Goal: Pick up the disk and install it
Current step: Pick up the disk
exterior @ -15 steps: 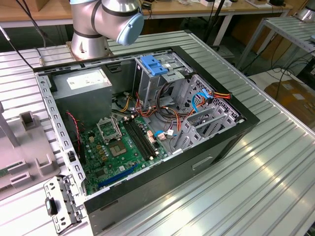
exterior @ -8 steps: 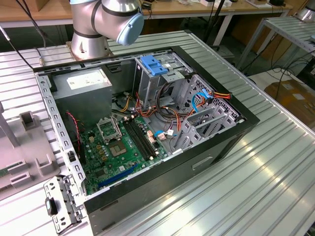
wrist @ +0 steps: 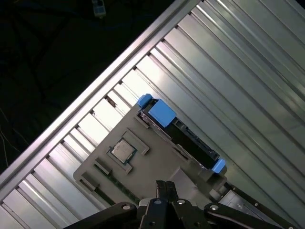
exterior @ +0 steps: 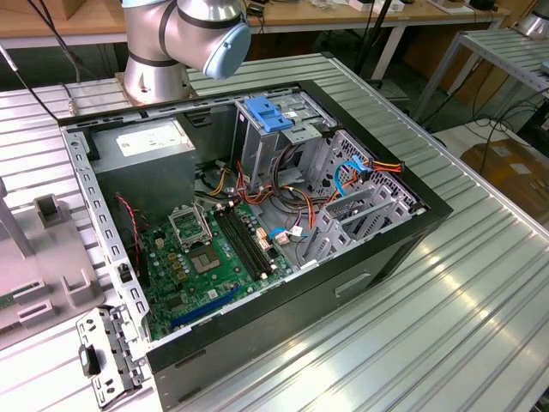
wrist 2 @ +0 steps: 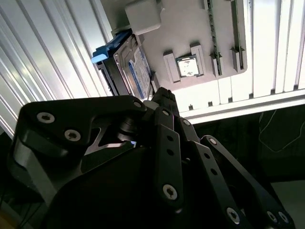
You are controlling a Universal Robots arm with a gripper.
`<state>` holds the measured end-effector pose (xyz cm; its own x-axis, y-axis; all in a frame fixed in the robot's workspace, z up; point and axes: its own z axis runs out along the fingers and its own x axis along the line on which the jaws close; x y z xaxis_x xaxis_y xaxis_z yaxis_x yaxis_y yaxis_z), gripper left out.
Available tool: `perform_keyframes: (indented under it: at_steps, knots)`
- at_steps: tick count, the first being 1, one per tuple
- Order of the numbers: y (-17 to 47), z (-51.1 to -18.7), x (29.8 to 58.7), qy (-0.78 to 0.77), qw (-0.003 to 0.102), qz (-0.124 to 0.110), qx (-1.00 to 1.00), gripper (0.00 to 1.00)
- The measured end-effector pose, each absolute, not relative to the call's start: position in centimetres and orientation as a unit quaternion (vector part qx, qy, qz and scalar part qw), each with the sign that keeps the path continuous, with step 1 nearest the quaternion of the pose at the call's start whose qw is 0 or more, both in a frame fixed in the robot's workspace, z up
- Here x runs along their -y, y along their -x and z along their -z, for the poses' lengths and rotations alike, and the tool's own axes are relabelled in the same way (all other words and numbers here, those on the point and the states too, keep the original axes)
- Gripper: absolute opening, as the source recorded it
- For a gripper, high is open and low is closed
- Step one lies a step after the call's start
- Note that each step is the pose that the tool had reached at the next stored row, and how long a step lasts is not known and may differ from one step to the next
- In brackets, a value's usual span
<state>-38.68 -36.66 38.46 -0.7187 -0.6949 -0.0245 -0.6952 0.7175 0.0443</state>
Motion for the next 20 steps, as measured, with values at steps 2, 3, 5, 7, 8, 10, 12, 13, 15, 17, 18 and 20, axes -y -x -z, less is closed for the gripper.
perform_keyframes:
  at_steps: [2, 3, 5, 7, 8, 10, 12, 13, 15, 17, 18, 20]
  knots:
    - [38.68, -38.46, 36.66, 0.379, 0.003, -0.025, -0.925, 0.11]
    - [38.68, -38.46, 36.66, 0.380, 0.003, -0.025, -0.925, 0.11]
    - [38.68, -38.46, 36.66, 0.384, 0.003, -0.025, -0.923, 0.11]
    - [38.68, -38.46, 36.66, 0.387, 0.003, -0.025, -0.922, 0.11]
    - [38.68, -38.47, 36.66, 0.389, 0.003, -0.025, -0.921, 0.11]
    - [38.68, -38.46, 36.66, 0.393, 0.003, -0.025, -0.919, 0.11]
    - [38.68, -38.46, 36.66, 0.396, 0.002, -0.025, -0.918, 0.11]
    - [38.68, -38.46, 36.66, 0.399, 0.002, -0.025, -0.917, 0.11]
    - [38.68, -38.46, 36.66, 0.402, 0.002, -0.025, -0.915, 0.11]
    - [38.68, -38.46, 36.66, 0.408, 0.002, -0.025, -0.913, 0.11]
    - [38.68, -38.46, 36.66, 0.409, 0.002, -0.025, -0.912, 0.11]
    - [38.68, -38.46, 36.66, 0.412, 0.002, -0.025, -0.911, 0.11]
